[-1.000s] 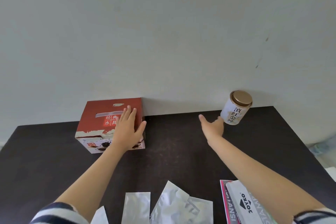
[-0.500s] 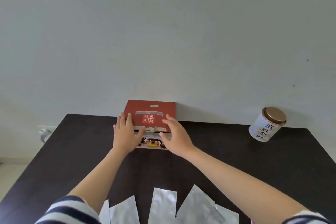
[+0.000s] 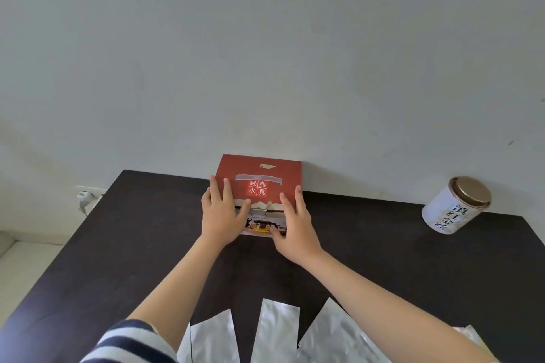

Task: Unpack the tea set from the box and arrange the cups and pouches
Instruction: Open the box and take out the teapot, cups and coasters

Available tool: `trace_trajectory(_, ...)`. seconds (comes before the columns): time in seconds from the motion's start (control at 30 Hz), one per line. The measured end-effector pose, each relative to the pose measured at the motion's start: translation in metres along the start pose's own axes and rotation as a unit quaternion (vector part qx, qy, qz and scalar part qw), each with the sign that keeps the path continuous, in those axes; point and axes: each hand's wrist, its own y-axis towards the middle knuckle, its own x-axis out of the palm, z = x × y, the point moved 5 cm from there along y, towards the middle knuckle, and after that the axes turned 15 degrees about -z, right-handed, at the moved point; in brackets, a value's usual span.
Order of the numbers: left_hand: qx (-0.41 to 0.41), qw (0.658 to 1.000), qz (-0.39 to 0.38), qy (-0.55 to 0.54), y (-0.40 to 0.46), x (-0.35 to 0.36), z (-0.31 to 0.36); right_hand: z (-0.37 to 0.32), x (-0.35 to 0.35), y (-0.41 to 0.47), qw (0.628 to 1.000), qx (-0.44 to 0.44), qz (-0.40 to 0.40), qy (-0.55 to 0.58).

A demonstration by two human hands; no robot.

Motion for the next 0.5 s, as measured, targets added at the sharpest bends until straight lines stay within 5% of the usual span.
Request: trace_trajectory(0.5, 0.026, 0.999, 0.011, -0.024, -0.065, 0.015, -0.020, -0.015, 0.031, -0.066, 1.000, -0.020, 0.000, 0.004)
